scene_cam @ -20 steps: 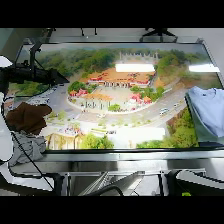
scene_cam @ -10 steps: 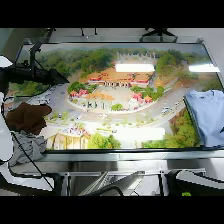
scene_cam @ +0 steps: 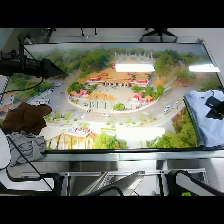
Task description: Fold the shirts.
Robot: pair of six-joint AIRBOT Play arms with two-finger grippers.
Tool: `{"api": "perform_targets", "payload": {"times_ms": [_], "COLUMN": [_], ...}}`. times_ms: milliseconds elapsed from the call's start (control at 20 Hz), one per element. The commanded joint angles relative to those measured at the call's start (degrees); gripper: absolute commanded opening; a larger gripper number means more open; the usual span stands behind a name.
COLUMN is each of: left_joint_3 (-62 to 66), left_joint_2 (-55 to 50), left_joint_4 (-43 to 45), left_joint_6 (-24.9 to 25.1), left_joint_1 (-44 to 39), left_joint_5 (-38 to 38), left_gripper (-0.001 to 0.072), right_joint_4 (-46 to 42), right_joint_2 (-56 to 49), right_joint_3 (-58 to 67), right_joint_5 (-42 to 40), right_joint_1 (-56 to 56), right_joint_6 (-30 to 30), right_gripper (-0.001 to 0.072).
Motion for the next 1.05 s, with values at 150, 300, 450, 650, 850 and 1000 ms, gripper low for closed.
{"api": "perform_targets", "payload": {"times_ms": [150,300,450,650,850,1000], "left_joint_3": [-33.1,-45.0,-50.2,-53.4,-54.9,-54.9], "left_joint_2": [21.9,28.9,33.8,38.7,41.7,43.1], "left_joint_4": [4.2,4.1,4.1,4.1,4.2,4.2], "left_joint_6": [0.9,0.2,0.1,0.1,0.1,0.1], "left_joint_1": [-5.6,-7.1,-7.1,-7.1,-7.1,-7.1], "left_joint_5": [4.1,5.7,5.9,7.0,7.6,7.7], "left_gripper": [0.0015,0.0015,0.0016,0.0016,0.0016,0.0016], "right_joint_4": [-2.6,-2.6,-2.0,-1.9,-1.9,-1.9], "right_joint_2": [21.5,24.7,24.6,24.6,24.6,24.6], "right_joint_3": [-25.9,-32.3,-32.9,-32.9,-32.9,-32.9], "right_joint_5": [-9.9,-10.7,-9.8,-9.7,-9.7,-9.7], "right_joint_1": [27.6,32.5,32.6,32.6,32.6,32.6], "right_joint_6": [0.7,0.4,0.5,0.5,0.5,0.5], "right_gripper": [0.0017,0.0017,0.0017,0.0017,0.0016,0.0017]}}
